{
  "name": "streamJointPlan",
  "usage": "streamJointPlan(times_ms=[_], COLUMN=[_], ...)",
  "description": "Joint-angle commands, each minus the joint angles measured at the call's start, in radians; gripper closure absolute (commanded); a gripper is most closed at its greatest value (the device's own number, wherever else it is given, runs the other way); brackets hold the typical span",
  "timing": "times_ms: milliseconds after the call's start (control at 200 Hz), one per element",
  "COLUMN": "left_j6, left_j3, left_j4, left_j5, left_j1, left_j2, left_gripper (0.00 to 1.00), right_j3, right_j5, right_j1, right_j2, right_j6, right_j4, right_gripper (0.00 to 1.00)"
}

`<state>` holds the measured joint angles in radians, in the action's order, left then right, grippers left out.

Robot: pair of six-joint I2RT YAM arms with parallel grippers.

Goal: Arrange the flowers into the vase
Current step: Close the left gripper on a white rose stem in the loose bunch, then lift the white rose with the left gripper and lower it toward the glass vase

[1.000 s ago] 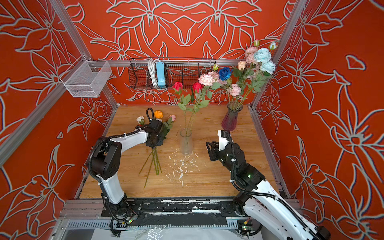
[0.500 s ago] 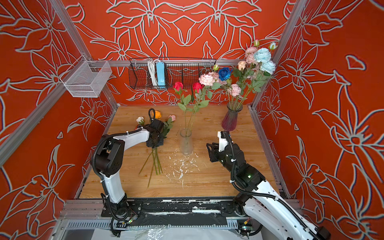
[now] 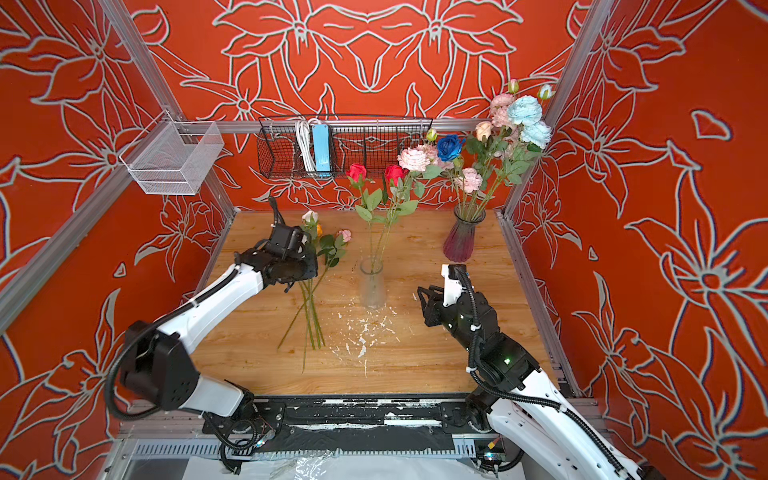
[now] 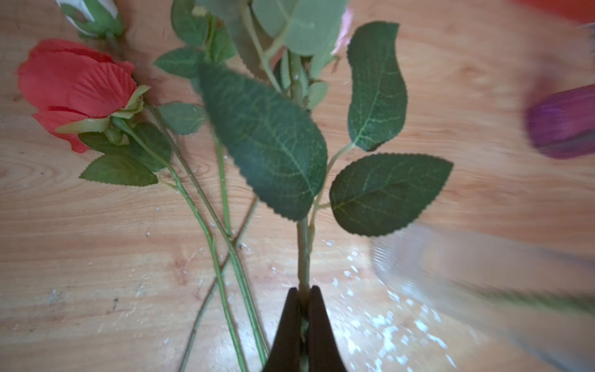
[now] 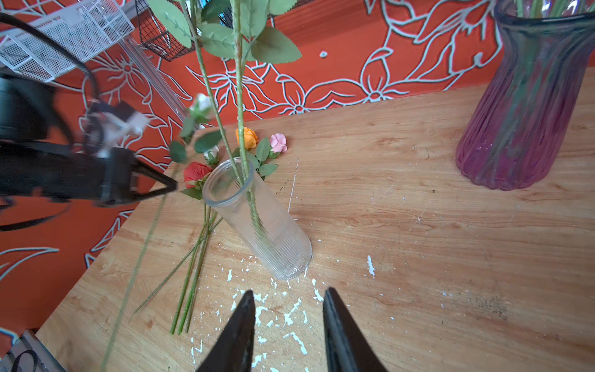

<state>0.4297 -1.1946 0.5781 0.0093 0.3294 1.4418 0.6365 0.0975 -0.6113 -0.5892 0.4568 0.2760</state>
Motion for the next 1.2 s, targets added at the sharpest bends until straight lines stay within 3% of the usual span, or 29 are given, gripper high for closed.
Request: streamJointPlan(times_ms=[0,150,255,360,470,650,841,956,1196], left_j6=[0.023,0.013,-0.029,-0.071,-0.136,-0.312,-0.348,-0.327,-0.276], left_j3=[0.092,0.242,0.276,0.272,0.162,-0.141,-0.371,-0.395,-0.266], left_j4=[-0.017,-0.229,-0.374,-0.586,-0.737,-0.846,-0.914,-0.936,-1.02], left_j5=[0.108,0.251,0.257,0.242,0.22,0.175,0.147,0.15,0.145], left_j1=[0.006,0.014,0.037,0.065,0.113,0.202,0.211,0.212,0.231], left_j2=[-0.156,-0.443,-0.602,-0.647,-0.574,-0.294,-0.039,0.036,0.052], left_gripper=[1.0,1.0,1.0,1.0,1.0,1.0,1.0,1.0,1.0], right_j3=[0.007,0.002,-0.008,-0.03,-0.038,-0.054,-0.069,-0.076,-0.085], right_j5=[0.027,0.019,0.024,0.03,0.044,0.06,0.074,0.079,0.085], right_j1=[-0.003,-0.002,-0.002,-0.002,-0.002,-0.002,-0.003,-0.002,-0.002], right_j2=[0.028,0.025,0.037,0.052,0.043,0.04,0.06,0.077,0.097], right_j6=[0.0,0.001,0.006,0.014,0.022,0.037,0.046,0.046,0.041], right_j4=[0.017,0.021,0.006,-0.037,-0.057,-0.085,-0.084,-0.072,-0.053], right_gripper=[0.63,0.63,0.63,0.63,0.63,0.63,0.63,0.63,0.63])
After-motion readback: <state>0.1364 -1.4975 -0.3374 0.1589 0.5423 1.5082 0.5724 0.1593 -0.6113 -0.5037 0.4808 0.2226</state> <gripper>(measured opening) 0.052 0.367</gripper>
